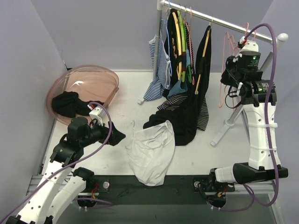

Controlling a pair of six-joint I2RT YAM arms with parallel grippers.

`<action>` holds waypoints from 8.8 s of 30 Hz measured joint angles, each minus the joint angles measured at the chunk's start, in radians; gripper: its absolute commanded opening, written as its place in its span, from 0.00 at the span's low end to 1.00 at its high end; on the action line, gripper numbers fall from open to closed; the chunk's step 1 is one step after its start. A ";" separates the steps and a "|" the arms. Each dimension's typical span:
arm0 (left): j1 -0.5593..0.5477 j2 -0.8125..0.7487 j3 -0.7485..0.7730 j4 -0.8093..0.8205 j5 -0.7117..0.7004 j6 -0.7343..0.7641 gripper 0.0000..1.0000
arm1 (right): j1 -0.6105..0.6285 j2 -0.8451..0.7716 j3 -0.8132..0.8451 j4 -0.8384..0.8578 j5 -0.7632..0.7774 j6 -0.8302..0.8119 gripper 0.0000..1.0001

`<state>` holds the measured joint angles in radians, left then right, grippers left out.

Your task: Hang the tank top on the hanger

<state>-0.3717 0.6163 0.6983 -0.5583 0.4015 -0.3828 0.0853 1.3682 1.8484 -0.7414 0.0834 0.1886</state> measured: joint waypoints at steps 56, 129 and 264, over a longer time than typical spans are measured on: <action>-0.089 0.108 0.313 0.060 0.348 0.379 0.97 | 0.191 -0.665 -0.528 -0.031 -0.733 -0.226 0.00; -0.165 0.312 -0.036 0.372 0.166 0.192 0.91 | 0.703 -0.424 -0.929 0.345 -0.655 -0.234 0.00; 0.009 0.333 0.027 0.171 0.268 0.358 0.00 | 0.624 -0.446 -1.033 0.750 -0.340 0.106 0.47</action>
<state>-0.3630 0.9497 0.7254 -0.3878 0.6693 -0.0246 0.7094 0.9226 0.8154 0.0090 -0.2565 0.2943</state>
